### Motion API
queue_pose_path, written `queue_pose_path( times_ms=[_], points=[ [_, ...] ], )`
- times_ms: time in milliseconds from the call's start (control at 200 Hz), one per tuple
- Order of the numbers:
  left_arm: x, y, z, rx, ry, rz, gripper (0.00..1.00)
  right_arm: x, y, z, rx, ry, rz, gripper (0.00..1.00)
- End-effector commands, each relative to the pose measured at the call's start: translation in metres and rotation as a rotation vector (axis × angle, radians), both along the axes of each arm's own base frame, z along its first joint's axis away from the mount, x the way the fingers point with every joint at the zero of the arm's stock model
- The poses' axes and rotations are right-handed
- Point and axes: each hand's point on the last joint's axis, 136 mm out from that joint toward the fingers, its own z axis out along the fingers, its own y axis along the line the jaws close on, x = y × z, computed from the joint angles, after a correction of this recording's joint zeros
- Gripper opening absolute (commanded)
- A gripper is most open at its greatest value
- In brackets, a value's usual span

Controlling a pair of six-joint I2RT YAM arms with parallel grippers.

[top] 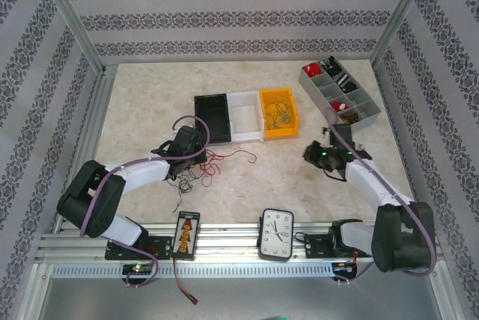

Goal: Untangle the cables

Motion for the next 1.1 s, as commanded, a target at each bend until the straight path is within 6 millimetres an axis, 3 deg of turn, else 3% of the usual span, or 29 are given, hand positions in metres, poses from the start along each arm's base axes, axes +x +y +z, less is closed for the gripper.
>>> queue_pose_path(
  times_ms=[0, 130, 250, 475, 645, 804, 1019, 1099],
  points=[
    [0.004, -0.043, 0.028, -0.127, -0.095, -0.202, 0.00, 0.001, 0.066, 0.043, 0.041, -0.176, 0.302, 0.30],
    [0.004, -0.049, 0.030, -0.144, -0.099, -0.226, 0.00, -0.013, 0.129, 0.054, 0.108, -0.190, 0.521, 0.40],
    [0.008, -0.049, 0.027, -0.144, -0.100, -0.208, 0.00, -0.028, 0.177, 0.048, 0.126, -0.151, 0.695, 0.42],
    [0.019, -0.057, 0.023, -0.190, -0.107, -0.184, 0.00, -0.032, 0.235, 0.028, 0.151, -0.080, 0.853, 0.42],
    [0.024, -0.061, 0.017, -0.215, -0.100, -0.171, 0.00, -0.015, 0.253, 0.004, 0.116, -0.041, 0.857, 0.42],
    [0.026, -0.062, 0.014, -0.221, -0.096, -0.166, 0.00, 0.006, 0.250, -0.014, 0.017, -0.036, 0.798, 0.42],
    [0.026, -0.062, 0.013, -0.220, -0.092, -0.165, 0.00, 0.004, 0.253, -0.034, -0.033, -0.005, 0.810, 0.41],
    [0.026, -0.062, 0.013, -0.220, -0.090, -0.165, 0.00, 0.002, 0.250, -0.041, -0.053, 0.009, 0.803, 0.35]
  ],
)
